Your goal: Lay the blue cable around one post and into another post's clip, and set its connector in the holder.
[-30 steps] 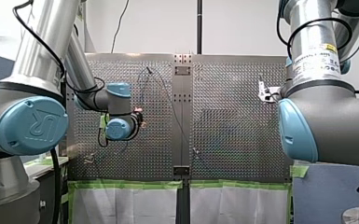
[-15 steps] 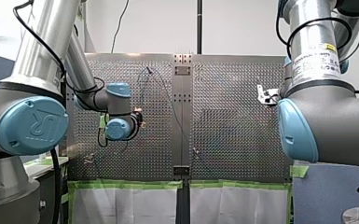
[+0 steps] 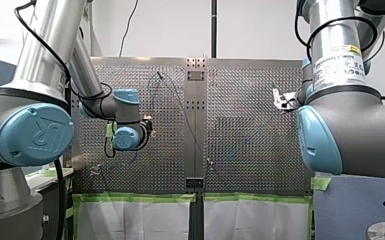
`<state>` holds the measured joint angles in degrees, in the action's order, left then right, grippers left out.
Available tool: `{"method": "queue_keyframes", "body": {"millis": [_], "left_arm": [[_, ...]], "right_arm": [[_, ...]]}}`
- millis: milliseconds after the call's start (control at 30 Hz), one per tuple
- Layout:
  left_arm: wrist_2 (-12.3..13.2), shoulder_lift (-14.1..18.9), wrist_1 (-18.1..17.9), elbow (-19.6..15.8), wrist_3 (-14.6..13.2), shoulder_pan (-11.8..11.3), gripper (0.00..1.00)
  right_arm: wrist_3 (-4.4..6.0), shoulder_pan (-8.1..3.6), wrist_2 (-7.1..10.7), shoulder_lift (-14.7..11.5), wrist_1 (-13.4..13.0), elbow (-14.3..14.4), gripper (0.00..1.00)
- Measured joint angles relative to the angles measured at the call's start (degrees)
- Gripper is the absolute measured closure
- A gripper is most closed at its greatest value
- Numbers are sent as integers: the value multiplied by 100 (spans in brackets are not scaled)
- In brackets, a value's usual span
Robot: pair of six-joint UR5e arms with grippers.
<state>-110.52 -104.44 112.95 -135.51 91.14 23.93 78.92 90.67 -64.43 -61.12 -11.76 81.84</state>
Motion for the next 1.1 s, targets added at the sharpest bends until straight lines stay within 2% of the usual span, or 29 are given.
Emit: {"method": "queue_keyframes", "body": {"millis": [267, 600, 800, 900, 1100], "left_arm": [[0, 0, 3, 0, 0, -15, 0], [0, 0, 4, 0, 23, -25, 0], [0, 0, 8, 0, 49, -26, 0], [4, 0, 8, -1, 54, -26, 0], [8, 0, 8, -1, 109, -26, 0]], "right_arm": [[-118, 54, -51, -62, 61, 144, 2], [-152, 140, -142, -166, 7, 282, 2], [-85, 193, -195, -384, -221, 530, 2], [-67, 239, -256, -480, -301, 674, 2], [-91, 433, -341, -580, -353, 1017, 2]]}}
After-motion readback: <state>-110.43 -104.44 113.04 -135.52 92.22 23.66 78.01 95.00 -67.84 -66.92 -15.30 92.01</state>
